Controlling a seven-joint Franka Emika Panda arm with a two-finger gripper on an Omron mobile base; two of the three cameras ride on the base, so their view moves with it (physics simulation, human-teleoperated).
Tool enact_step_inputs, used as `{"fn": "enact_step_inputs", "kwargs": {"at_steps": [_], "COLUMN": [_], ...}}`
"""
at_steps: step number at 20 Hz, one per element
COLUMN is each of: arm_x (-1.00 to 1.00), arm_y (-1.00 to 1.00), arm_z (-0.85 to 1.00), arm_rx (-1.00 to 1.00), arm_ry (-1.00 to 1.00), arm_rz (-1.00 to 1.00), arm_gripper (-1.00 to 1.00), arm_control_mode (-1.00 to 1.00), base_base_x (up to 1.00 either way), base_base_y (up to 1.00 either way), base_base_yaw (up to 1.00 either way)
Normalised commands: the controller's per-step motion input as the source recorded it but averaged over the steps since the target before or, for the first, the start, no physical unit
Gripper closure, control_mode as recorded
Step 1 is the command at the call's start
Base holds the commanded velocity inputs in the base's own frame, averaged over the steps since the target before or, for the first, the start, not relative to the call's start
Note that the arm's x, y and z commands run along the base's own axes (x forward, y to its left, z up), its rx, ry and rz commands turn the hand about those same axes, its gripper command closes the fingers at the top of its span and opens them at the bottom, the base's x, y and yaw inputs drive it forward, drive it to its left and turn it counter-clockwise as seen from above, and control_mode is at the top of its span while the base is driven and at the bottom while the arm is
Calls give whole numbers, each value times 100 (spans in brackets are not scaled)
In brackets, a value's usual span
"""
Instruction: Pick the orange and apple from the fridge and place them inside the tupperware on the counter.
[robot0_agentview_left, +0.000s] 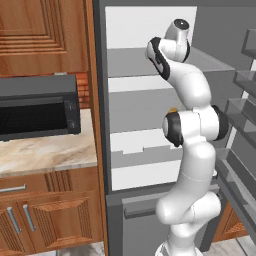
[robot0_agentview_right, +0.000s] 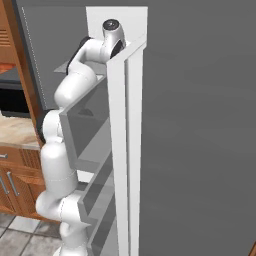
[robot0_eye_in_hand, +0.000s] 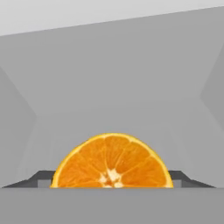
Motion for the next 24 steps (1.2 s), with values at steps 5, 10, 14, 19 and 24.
{"fn": "enact_step_inputs", "kwargs": {"at_steps": [5,10,14,19,24], "arm_x": [-9,-89,-100,-100,-100], "arm_y": [0,0,0,27,60], "arm_z": [-30,-55,-29,-28,-42], "arm_rx": [0,0,0,0,-2], "arm_ry": [-2,0,0,0,0], "arm_rz": [0,0,0,2,9], "arm_gripper": [100,100,100,100,100], "arm_control_mode": [-100,-100,-100,-100,-100], "base_base_x": [0,0,0,0,0], "base_base_y": [0,0,0,0,0], "base_base_yaw": [0,0,0,0,0]}}
